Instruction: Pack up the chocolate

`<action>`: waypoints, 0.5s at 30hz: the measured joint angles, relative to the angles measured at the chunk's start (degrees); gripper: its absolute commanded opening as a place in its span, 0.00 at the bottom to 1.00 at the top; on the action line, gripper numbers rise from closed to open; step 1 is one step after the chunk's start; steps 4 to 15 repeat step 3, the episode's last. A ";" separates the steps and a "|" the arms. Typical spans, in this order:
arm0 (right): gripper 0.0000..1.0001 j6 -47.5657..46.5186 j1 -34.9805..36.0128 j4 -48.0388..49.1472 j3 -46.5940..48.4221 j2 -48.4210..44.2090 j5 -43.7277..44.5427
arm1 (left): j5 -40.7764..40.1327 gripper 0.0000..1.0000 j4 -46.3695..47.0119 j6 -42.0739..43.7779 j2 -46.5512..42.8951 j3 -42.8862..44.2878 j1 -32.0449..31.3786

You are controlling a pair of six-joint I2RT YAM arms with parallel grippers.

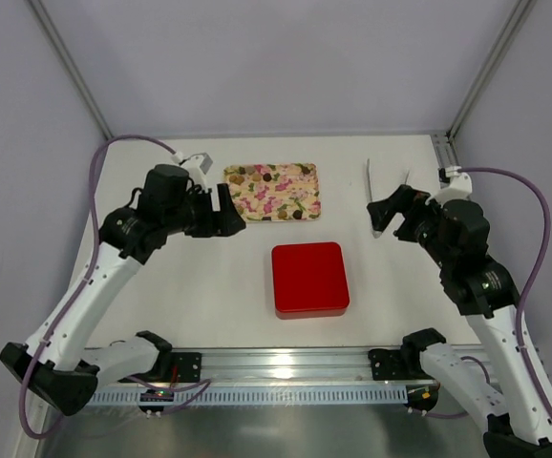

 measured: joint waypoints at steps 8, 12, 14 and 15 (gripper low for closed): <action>1.00 0.00 0.00 -0.85 -0.85 -0.74 0.31 | -0.20 0.79 -0.63 0.04 -0.90 0.00 0.00; 1.00 0.00 0.00 -0.85 -0.85 -0.74 0.31 | -0.20 0.79 -0.63 0.04 -0.90 0.00 0.00; 1.00 0.00 0.00 -0.85 -0.85 -0.74 0.31 | -0.20 0.79 -0.63 0.04 -0.90 0.00 0.00; 1.00 0.00 0.00 -0.85 -0.85 -0.74 0.31 | -0.20 0.79 -0.63 0.04 -0.90 0.00 0.00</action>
